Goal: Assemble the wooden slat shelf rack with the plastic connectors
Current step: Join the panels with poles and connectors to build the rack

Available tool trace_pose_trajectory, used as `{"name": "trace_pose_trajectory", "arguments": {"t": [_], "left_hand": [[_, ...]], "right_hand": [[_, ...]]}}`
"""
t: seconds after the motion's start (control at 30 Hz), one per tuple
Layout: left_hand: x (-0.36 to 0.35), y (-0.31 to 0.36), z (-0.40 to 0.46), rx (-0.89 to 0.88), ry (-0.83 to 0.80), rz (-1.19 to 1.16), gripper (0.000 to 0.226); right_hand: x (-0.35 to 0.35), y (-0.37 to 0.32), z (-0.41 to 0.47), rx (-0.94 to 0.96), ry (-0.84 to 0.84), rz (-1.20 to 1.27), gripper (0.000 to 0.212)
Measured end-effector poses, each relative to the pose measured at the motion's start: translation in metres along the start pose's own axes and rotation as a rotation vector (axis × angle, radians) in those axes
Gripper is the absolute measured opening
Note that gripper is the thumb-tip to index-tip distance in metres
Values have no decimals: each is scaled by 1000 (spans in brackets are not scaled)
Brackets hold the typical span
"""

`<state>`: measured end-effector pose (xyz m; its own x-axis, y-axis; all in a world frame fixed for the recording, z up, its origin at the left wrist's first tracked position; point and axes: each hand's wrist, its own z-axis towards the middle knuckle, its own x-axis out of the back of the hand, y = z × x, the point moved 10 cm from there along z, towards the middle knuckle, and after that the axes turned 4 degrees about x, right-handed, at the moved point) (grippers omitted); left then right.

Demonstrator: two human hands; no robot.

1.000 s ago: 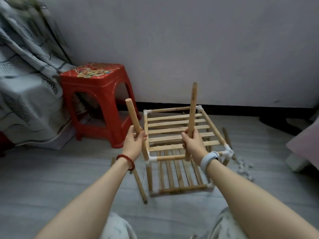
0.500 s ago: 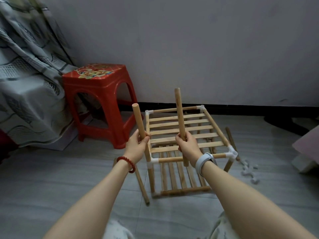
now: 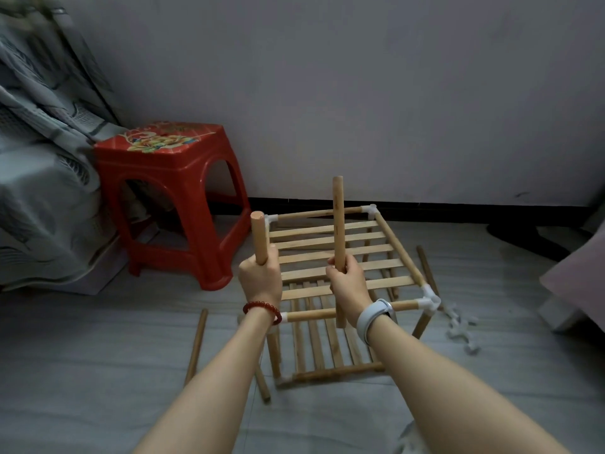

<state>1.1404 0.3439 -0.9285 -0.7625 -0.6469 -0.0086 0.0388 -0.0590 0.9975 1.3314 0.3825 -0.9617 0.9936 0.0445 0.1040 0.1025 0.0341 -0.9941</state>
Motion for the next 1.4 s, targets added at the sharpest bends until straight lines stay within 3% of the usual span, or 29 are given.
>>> {"name": "trace_pose_trajectory", "arguments": {"t": [0.4, 0.6, 0.73, 0.87, 1.0, 1.4], "left_hand": [[-6, -4, 18, -50, -244, -70, 52], [14, -12, 30, 54, -264, 55, 52], [4, -2, 20, 24, -319, 258, 45], [-9, 15, -3, -38, -190, 249, 32], [-3, 13, 1, 34, -22, 114, 44], [6, -8, 23, 29, -173, -63, 50]], "right_hand": [[6, 10, 13, -26, 56, 109, 12], [-2, 8, 5, 35, -60, -60, 10], [-7, -3, 2, 80, -92, -127, 9], [-11, -2, 0, 82, -60, -180, 12], [-11, -1, -1, 85, -64, -198, 15], [9, 18, 9, -20, -65, -20, 12]]}}
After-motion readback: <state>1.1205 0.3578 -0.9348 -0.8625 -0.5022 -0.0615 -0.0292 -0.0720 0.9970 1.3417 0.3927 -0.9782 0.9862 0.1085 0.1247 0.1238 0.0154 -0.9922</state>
